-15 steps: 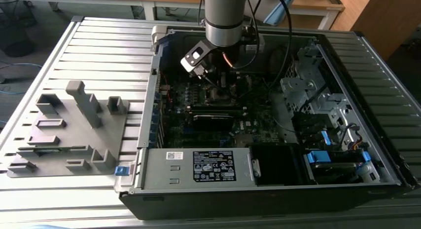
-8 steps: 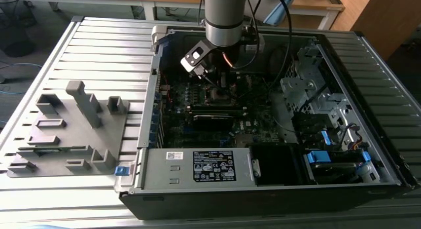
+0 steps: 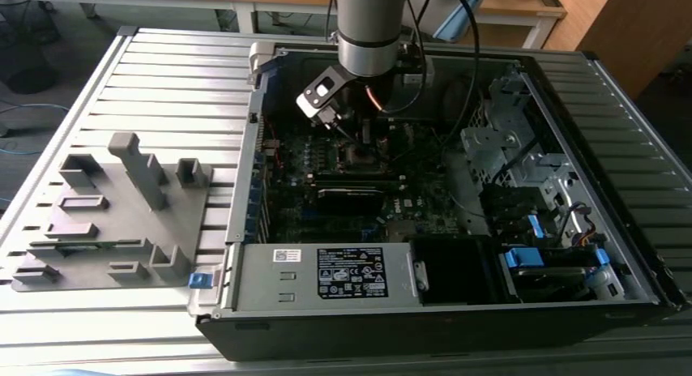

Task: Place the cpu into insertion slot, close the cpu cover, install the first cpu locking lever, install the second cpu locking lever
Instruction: 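Place the cpu into insertion slot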

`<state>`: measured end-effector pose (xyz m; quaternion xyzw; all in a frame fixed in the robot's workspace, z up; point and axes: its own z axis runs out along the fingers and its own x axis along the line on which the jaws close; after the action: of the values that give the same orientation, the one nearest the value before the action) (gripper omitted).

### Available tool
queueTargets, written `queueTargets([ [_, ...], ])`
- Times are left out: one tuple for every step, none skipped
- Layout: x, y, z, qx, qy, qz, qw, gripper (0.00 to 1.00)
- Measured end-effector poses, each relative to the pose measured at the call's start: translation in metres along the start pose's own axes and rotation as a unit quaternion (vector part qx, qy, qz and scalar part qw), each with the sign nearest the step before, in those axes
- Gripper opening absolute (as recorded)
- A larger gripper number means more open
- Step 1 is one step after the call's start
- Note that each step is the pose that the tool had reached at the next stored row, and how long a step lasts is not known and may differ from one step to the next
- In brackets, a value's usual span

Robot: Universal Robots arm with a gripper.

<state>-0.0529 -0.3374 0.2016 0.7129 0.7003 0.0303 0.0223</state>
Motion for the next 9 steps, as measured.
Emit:
queueTargets([
  [0.0,-0.0001,0.0011,0.0001,-0.0001,0.0,1.0,0.11],
  [-0.0001,-0.0002,0.0018,0.0002,-0.0003,0.0,1.0,0.11],
  [-0.0002,-0.0003,0.0023,0.0004,-0.0006,0.0,1.0,0.11],
  [-0.0003,-0.0004,0.0027,0.0005,-0.0007,0.0,1.0,0.11],
  [-0.0003,-0.0004,0.003,0.0004,-0.0007,0.0,1.0,0.11],
  [-0.0003,-0.0003,0.0031,0.0003,-0.0006,0.0,1.0,0.11],
  [-0.0001,-0.0003,0.0034,0.0002,-0.0003,0.0,1.0,0.11],
  [-0.0001,-0.0003,0.0034,0.0001,-0.0002,0.0,1.0,0.11],
  [-0.0001,-0.0003,0.0035,0.0001,-0.0002,0.0,1.0,0.11],
])
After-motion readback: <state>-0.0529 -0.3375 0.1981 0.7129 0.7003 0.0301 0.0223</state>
